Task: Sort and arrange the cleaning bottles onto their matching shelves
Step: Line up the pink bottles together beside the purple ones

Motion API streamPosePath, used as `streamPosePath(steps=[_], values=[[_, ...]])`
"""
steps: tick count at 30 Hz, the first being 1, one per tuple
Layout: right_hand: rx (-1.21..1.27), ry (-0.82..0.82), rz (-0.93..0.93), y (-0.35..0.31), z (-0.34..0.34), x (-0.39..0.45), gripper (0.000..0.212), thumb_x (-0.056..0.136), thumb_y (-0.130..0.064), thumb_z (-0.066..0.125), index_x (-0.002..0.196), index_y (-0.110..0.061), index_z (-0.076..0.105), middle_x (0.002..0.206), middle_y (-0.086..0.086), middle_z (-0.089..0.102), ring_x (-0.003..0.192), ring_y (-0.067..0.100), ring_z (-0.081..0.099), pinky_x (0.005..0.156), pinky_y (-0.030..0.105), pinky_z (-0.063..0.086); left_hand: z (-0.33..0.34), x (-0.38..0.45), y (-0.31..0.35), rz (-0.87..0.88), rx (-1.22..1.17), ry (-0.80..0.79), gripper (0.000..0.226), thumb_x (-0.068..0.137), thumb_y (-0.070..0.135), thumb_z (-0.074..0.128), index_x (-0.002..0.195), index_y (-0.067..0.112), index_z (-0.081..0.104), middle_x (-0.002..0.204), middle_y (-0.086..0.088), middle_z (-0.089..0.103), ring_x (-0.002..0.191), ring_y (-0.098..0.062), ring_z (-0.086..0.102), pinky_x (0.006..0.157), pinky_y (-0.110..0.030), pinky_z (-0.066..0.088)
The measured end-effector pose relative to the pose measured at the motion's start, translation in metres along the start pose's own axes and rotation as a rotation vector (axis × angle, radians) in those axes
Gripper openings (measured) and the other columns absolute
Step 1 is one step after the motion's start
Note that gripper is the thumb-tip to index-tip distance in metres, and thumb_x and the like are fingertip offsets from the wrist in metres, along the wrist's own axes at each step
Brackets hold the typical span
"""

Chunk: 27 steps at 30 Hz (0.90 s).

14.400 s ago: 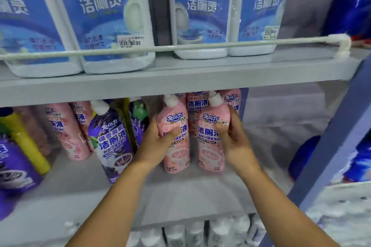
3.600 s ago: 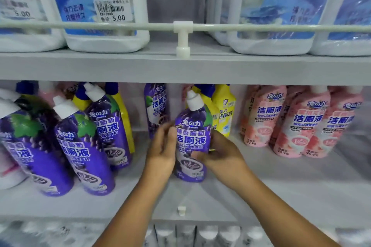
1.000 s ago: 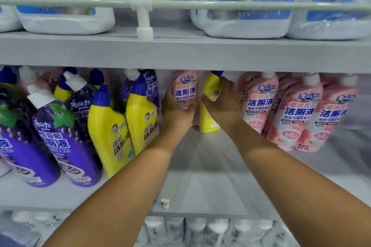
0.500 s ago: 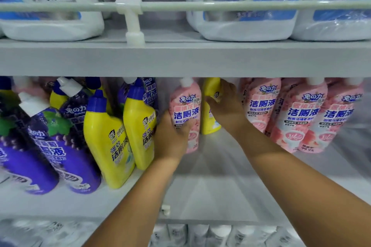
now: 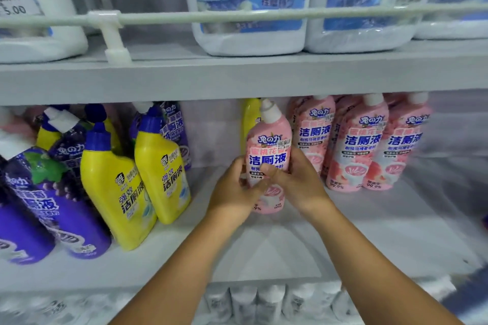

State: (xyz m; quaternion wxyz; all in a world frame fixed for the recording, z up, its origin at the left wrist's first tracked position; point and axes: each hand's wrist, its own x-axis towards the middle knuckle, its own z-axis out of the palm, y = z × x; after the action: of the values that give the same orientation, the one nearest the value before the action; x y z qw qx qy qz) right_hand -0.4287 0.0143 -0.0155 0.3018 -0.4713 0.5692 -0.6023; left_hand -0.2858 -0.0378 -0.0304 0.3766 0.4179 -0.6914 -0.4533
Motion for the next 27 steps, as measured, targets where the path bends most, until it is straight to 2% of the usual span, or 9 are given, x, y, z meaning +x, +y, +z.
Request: streamPosePath(steps=[4,6,9,12,15,17,20,23,27], values=[[-0.106,0.113,-0.027,-0.001,-0.028,-0.005,0.032,0.087,-0.014,0.08,0.117,-0.021,0.069,0.108,-0.003,0.077,0.096,0.009,0.073,0.081,0.025,0.058,0.026,0.007,0.01,0.038,0.009,-0.048,0.045,0.069,0.053,0.079,0.106,0.062,0.056,0.105,0.017,0.076,0.091,-0.006,0.074,0.084,-0.043,0.062],[-0.206,0.286,-0.054,0.004,-0.048,-0.01,0.03,0.087,-0.017,0.08,0.114,-0.019,0.067,0.113,0.003,0.072,0.093,0.011,0.07,0.08,0.028,0.057,0.037,0.011,0.012,0.056,0.018,-0.061,0.045,0.071,0.054,0.077,0.109,0.061,0.055,0.105,0.017,0.076,0.09,-0.006,0.074,0.083,-0.043,0.062],[-0.227,0.593,-0.102,0.008,-0.093,-0.025,0.032,0.089,-0.021,0.078,0.118,-0.016,0.063,0.112,0.004,0.064,0.094,0.017,0.066,0.088,0.043,0.057,0.052,0.015,0.012,0.078,0.023,-0.075,0.041,0.077,0.045,0.078,0.109,0.059,0.056,0.106,0.019,0.076,0.091,-0.006,0.074,0.083,-0.041,0.062],[-0.357,0.782,-0.137,0.007,-0.14,-0.031,0.045,0.086,-0.027,0.08,0.124,-0.014,0.06,0.121,0.006,0.057,0.094,0.019,0.062,0.091,0.045,0.055,0.069,0.018,0.014,0.082,0.0,-0.059,0.035,0.085,0.032,0.079,0.111,0.046,0.06,0.107,0.016,0.076,0.093,-0.005,0.074,0.082,-0.033,0.06],[-0.381,0.778,0.025,0.011,-0.176,-0.02,0.077,0.077,-0.029,0.087,0.141,-0.013,0.047,0.136,0.008,0.043,0.11,0.02,0.056,0.099,0.038,0.05,0.088,0.018,0.017,0.085,-0.03,-0.004,0.031,0.086,0.022,0.081,0.102,0.038,0.06,0.104,0.015,0.075,0.093,-0.003,0.073,0.075,-0.02,0.058],[-0.4,0.712,0.044,0.019,-0.191,-0.01,0.095,0.068,-0.043,0.088,0.146,-0.017,0.041,0.138,0.007,0.046,0.122,0.028,0.057,0.103,0.045,0.051,0.1,0.018,0.018,0.086,-0.029,0.038,0.034,0.085,0.017,0.081,0.099,0.038,0.058,0.1,0.018,0.072,0.091,-0.003,0.072,0.073,-0.017,0.056],[-0.403,0.626,0.03,0.045,-0.211,0.007,0.083,0.058,-0.054,0.082,0.13,-0.022,0.055,0.121,0.005,0.066,0.106,0.024,0.069,0.09,0.048,0.06,0.112,0.019,0.019,0.085,-0.01,0.072,0.036,0.085,0.012,0.079,0.105,0.034,0.059,0.103,0.015,0.073,0.093,-0.004,0.072,0.08,-0.027,0.059],[-0.407,0.601,0.033,0.065,-0.225,0.018,0.077,0.059,-0.055,0.087,0.123,-0.025,0.059,0.114,0.005,0.068,0.102,0.022,0.07,0.085,0.048,0.061,0.121,0.022,0.019,0.076,-0.013,0.102,0.037,0.086,0.013,0.078,0.116,0.027,0.061,0.11,0.007,0.075,0.098,-0.011,0.073,0.087,-0.04,0.061],[-0.42,0.582,0.027,0.051,-0.218,0.011,0.074,0.062,-0.05,0.088,0.124,-0.023,0.059,0.116,0.004,0.066,0.102,0.021,0.069,0.088,0.044,0.06,0.129,0.023,0.021,0.058,-0.012,0.138,0.039,0.087,0.014,0.077,0.121,0.023,0.061,0.111,0.004,0.075,0.099,-0.014,0.073,0.089,-0.044,0.06]])
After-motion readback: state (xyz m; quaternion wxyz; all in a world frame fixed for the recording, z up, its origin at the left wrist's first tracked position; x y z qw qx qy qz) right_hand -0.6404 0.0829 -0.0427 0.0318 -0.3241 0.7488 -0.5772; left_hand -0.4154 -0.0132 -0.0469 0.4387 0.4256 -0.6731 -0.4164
